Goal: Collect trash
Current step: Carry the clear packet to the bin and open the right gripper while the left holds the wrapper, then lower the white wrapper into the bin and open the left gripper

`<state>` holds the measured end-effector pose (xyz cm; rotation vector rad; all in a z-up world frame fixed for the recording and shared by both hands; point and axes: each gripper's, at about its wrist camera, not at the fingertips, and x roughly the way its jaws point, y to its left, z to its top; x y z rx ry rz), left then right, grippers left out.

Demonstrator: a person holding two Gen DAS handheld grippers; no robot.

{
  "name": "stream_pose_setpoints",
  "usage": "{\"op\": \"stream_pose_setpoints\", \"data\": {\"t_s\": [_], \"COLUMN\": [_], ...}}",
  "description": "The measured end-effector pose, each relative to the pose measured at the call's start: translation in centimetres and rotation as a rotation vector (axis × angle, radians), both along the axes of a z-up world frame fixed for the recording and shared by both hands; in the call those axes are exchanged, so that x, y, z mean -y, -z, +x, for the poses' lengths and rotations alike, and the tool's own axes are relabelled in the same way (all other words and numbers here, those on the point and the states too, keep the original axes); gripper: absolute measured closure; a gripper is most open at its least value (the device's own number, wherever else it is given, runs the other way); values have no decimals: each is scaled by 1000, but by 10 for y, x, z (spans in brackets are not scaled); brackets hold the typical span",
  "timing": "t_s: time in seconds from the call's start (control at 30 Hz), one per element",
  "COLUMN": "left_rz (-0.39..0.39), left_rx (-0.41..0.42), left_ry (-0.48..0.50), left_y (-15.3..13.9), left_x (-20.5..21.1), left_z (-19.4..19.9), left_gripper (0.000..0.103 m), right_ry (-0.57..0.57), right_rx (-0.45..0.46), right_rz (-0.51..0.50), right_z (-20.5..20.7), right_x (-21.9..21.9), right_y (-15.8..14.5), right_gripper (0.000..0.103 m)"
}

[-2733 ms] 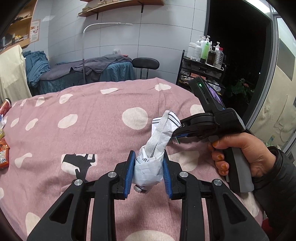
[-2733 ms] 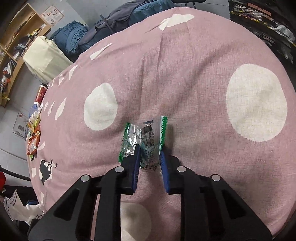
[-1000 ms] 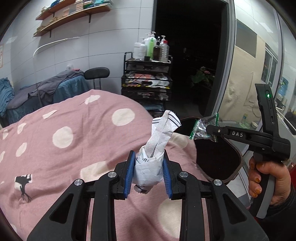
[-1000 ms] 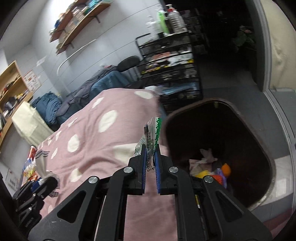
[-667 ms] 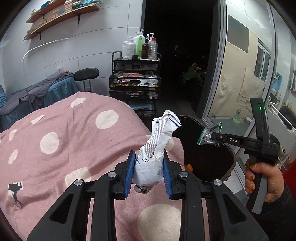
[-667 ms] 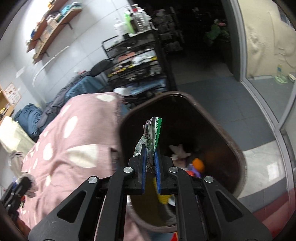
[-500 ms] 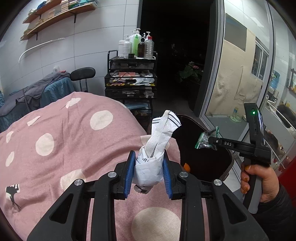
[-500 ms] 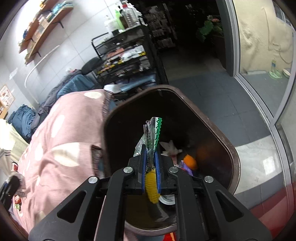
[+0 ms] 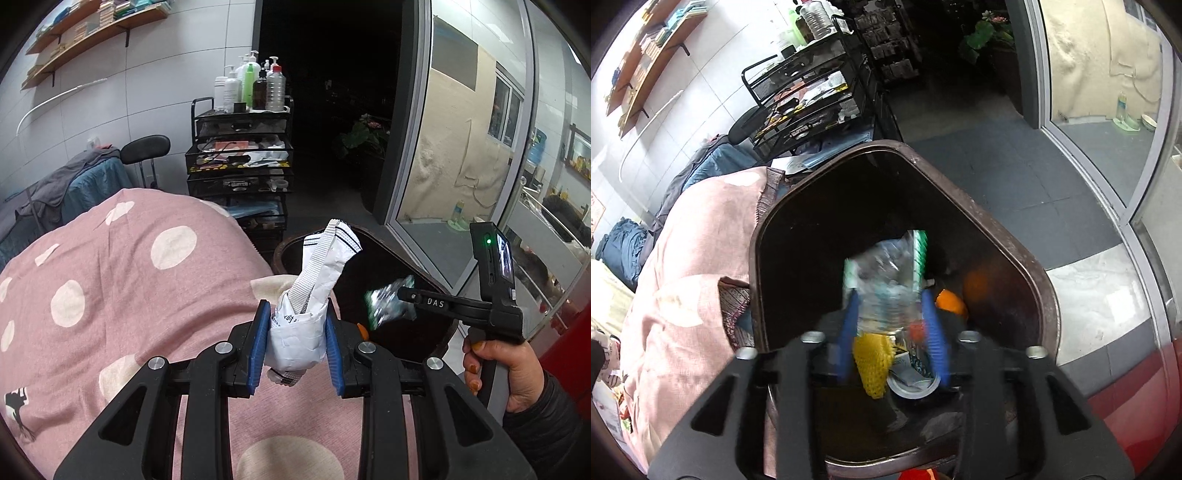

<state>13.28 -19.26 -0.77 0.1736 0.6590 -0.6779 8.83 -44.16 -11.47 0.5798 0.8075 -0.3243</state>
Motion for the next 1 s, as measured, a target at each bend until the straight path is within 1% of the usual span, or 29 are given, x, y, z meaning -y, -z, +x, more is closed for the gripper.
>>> {"op": "stream_pose_setpoints", "data": {"t_s": [0.03, 0.13, 0.2, 0.23, 0.37, 0.53, 0.57, 0.7, 1.0], "left_rz": [1, 3, 4, 4, 6, 6, 9, 37, 77], "left_rx": [-2, -13, -22, -25, -41, -79, -85, -74, -96], "left_ry": [6, 24, 38, 46, 83, 128, 136, 153, 194], "left_y": [1, 3, 4, 4, 5, 9, 10, 13, 23], "left_x": [3, 10, 15, 19, 34, 54, 59, 76, 110], "left_z": [0, 1, 2, 2, 3, 7, 8, 9, 10], "left_gripper": [74, 74, 74, 74, 74, 74, 74, 74, 74], "right_ry": [-2, -6, -7, -7, -8, -7, -5, 36, 108], "right_rx": [0, 7, 19, 22, 30, 41, 43, 58, 66], "right_rz": [-1, -8, -27, -36, -91, -132, -135, -158, -150], "right_z": [0, -4, -8, -8, -11, -20, -21, -33, -50], "right_x": [-1, -4, -7, -8, -14, -19, -19, -14, 5], "right_y": [0, -2, -5, -7, -15, -23, -25, -29, -31], "right_gripper": [59, 52, 46, 39, 30, 29, 27, 25, 24]}}
